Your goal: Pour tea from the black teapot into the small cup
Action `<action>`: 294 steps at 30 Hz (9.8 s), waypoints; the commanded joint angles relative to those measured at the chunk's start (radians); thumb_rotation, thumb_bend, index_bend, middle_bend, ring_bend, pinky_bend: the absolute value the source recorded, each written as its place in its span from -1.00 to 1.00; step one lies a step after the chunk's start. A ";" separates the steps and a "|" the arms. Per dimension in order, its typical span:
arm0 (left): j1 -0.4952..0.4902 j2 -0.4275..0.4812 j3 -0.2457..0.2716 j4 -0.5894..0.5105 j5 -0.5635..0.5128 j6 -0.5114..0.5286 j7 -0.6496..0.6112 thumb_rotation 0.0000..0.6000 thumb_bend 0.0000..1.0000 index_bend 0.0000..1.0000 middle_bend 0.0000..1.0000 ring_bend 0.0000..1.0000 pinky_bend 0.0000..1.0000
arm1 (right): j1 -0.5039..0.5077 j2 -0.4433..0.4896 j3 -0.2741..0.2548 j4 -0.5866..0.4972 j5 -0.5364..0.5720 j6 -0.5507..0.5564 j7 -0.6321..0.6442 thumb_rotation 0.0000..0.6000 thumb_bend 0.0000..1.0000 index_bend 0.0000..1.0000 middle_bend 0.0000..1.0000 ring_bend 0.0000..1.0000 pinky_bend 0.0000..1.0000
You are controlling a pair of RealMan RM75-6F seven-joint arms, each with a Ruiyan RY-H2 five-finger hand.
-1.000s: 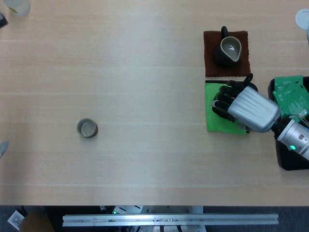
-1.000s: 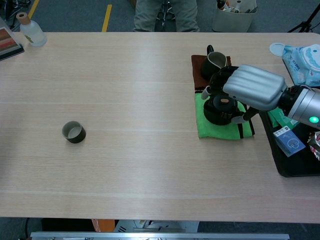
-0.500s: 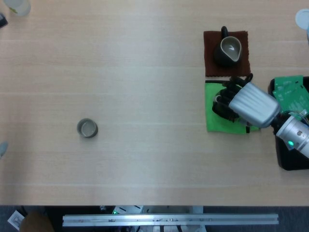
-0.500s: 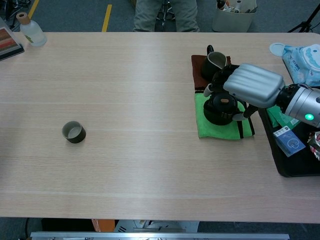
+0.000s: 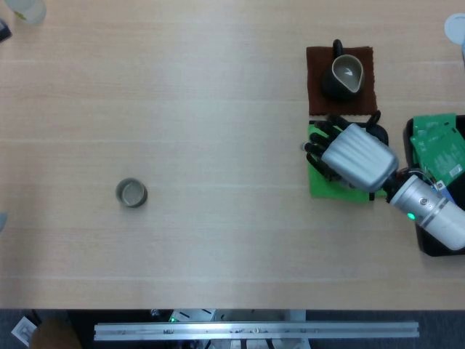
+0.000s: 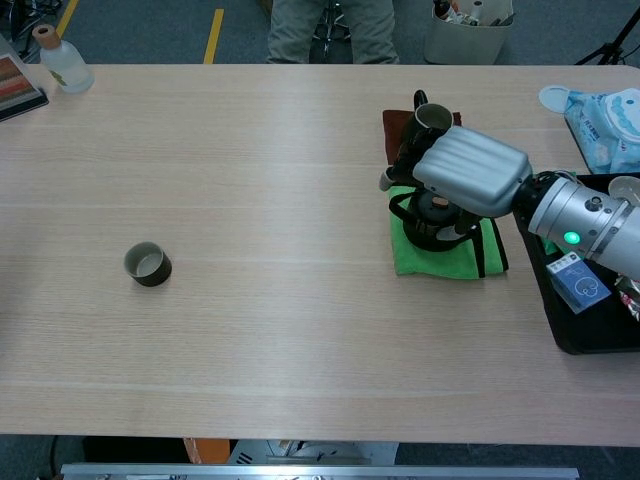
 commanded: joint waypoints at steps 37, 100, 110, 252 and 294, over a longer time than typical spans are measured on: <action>0.022 0.015 0.002 0.007 0.001 0.020 -0.021 1.00 -0.54 -0.76 -0.78 -0.80 -0.86 | 0.070 0.042 -0.007 -0.139 0.027 -0.123 0.107 1.00 -1.00 -0.41 -0.29 -0.56 -0.59; 0.015 0.014 -0.003 0.015 -0.012 -0.005 -0.023 1.00 -0.54 -0.76 -0.78 -0.80 -0.86 | 0.069 -0.100 0.127 0.068 0.322 -0.125 -0.163 1.00 -1.00 -0.41 -0.31 -0.50 -0.59; 0.017 0.013 -0.002 0.012 -0.010 -0.003 -0.019 1.00 -0.54 -0.76 -0.78 -0.80 -0.86 | 0.051 -0.023 0.099 -0.002 0.276 -0.102 -0.074 1.00 -1.00 -0.41 -0.31 -0.50 -0.59; 0.032 0.054 0.023 0.000 -0.003 -0.020 -0.091 1.00 -0.55 -0.76 -0.77 -0.80 -0.86 | -0.069 -0.048 0.017 0.012 0.155 0.004 -0.315 1.00 -1.00 -1.00 -1.00 -1.00 -1.00; 0.036 0.066 0.023 -0.025 -0.020 -0.028 -0.067 1.00 -0.54 -0.76 -0.77 -0.80 -0.86 | 0.048 0.037 0.138 -0.100 0.426 -0.227 -0.005 1.00 -1.00 -0.96 -0.45 -0.64 -1.00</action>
